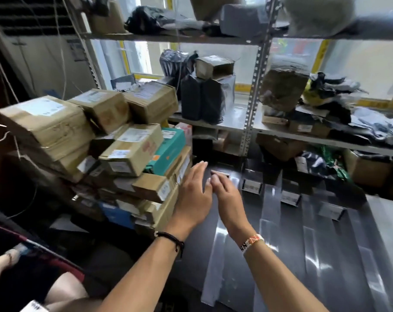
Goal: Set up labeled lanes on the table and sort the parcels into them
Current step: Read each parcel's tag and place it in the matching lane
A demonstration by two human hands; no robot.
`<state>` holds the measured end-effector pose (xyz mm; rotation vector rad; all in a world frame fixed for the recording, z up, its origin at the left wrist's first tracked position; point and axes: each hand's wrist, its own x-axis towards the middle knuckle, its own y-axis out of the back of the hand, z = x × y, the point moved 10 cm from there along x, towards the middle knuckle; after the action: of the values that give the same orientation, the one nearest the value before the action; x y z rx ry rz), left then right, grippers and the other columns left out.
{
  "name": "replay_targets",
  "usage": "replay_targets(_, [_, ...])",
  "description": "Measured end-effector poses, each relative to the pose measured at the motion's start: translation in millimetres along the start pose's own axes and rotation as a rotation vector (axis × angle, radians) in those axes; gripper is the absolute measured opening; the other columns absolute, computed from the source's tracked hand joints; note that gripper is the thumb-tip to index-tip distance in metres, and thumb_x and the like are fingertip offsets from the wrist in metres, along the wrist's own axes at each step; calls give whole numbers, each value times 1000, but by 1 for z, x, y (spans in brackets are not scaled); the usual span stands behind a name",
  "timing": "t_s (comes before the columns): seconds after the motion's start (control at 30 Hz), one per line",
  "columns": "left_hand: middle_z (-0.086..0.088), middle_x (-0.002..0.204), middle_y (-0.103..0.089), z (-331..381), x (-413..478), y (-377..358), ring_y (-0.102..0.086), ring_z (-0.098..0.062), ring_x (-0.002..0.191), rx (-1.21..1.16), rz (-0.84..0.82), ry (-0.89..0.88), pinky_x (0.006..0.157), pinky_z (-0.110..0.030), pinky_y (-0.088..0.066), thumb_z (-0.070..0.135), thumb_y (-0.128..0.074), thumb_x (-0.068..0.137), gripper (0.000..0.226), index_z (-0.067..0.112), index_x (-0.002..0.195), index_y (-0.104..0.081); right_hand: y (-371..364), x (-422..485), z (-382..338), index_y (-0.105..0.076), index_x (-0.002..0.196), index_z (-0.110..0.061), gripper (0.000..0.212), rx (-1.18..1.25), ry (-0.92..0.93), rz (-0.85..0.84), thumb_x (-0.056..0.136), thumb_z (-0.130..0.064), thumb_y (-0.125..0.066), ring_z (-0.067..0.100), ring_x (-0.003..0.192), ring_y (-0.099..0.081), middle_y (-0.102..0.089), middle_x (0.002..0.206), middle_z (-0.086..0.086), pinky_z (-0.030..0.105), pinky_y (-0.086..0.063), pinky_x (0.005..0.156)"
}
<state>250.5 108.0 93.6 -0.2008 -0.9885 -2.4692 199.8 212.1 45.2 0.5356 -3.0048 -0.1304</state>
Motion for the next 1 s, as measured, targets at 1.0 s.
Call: replay_targets(1.0, [-1, 144, -60, -115, 73, 163, -55, -25, 128, 644, 223, -116, 106, -58, -39, 29, -75, 89, 57, 25, 144, -58, -127, 6, 28, -66, 118, 3, 43, 338, -494, 41, 83, -14, -84, 36, 101, -73, -73, 110, 22, 58, -64, 79])
